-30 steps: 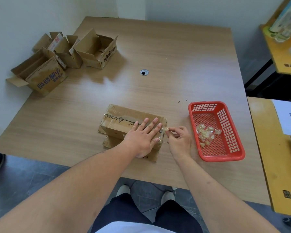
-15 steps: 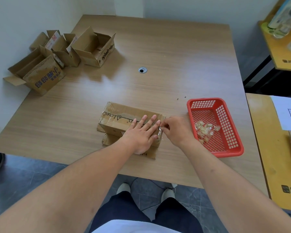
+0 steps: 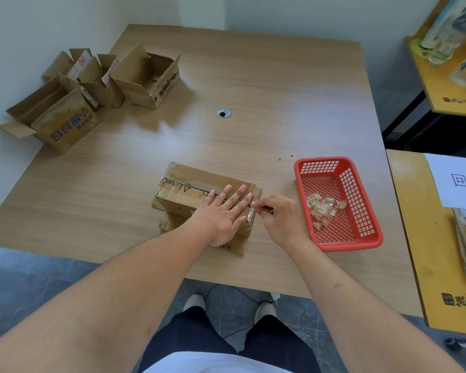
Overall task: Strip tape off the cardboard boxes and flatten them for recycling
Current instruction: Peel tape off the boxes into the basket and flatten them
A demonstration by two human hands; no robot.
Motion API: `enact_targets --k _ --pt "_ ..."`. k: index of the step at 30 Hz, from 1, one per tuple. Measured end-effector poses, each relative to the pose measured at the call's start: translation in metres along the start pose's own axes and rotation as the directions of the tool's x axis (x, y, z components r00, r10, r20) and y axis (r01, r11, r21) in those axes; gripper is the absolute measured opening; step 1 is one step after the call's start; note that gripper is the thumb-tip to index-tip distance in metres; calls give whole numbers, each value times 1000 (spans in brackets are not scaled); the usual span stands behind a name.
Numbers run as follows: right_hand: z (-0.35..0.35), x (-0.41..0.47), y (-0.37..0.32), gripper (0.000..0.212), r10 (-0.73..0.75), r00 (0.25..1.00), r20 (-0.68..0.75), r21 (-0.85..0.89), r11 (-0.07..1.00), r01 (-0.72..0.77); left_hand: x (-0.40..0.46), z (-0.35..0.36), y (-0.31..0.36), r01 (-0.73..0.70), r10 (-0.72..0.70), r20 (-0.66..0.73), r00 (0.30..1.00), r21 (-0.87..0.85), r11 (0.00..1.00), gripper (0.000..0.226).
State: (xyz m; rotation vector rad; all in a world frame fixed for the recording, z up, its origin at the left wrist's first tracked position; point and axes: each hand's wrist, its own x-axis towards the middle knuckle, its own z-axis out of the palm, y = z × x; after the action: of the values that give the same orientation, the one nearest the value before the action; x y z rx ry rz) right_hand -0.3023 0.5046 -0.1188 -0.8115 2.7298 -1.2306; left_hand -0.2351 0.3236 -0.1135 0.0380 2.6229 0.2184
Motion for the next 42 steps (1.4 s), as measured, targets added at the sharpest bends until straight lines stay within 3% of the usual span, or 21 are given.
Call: enact_targets --k 2,5,8,10,12,14,16,21,24,27,29,32,35,40,42 --pt "-8 4 4 28 53 994 99 71 996 -60 1 -1 -1 1 -1 9 1000 -11 1000 59" --pt "-20 -1 8 65 96 957 275 141 980 -139 1 -2 0 -1 1 11 1000 -21 1000 59" --pt "-22 -12 11 83 255 929 268 72 956 -283 2 0 1 9 -9 -5 1000 -33 999 59" --pt "-18 -21 9 70 423 876 231 101 885 -454 4 2 4 28 -29 -16 999 -52 998 59" --pt "-9 -28 5 45 527 797 294 245 765 -596 6 3 10 63 -66 -30 997 -93 994 59" --pt "1 -33 -1 21 555 767 322 372 670 -642 8 4 18 106 -114 -50 992 -146 984 59" --pt "9 -35 -5 6 605 758 246 456 617 -641 9 5 25 137 -151 -65 986 -174 975 59" --pt "21 -34 -6 15 654 744 137 369 663 -651 8 5 25 160 -176 -70 982 -186 969 59" --pt "23 -33 -9 19 630 739 240 308 672 -673 9 8 24 149 -167 -89 982 -182 972 59" --pt "7 -27 -10 20 592 682 429 280 631 -723 7 10 17 121 -138 -104 985 -154 981 59" --pt "-10 -20 -11 20 530 719 450 260 692 -673 6 10 13 97 -113 -107 988 -145 985 59" --pt "-20 -10 -10 17 310 920 238 -72 951 -302 6 8 12 92 -106 -91 990 -147 985 59" --pt "-15 -12 -18 13 84 993 77 -231 971 -64 7 7 12 90 -101 -70 992 -147 985 60" --pt "-4 -15 -24 10 200 978 56 -181 966 -187 10 8 12 103 -111 -57 992 -135 986 60" --pt "-5 -15 -22 7 200 978 57 -82 977 -195 10 8 14 103 -110 -43 993 -140 985 60"
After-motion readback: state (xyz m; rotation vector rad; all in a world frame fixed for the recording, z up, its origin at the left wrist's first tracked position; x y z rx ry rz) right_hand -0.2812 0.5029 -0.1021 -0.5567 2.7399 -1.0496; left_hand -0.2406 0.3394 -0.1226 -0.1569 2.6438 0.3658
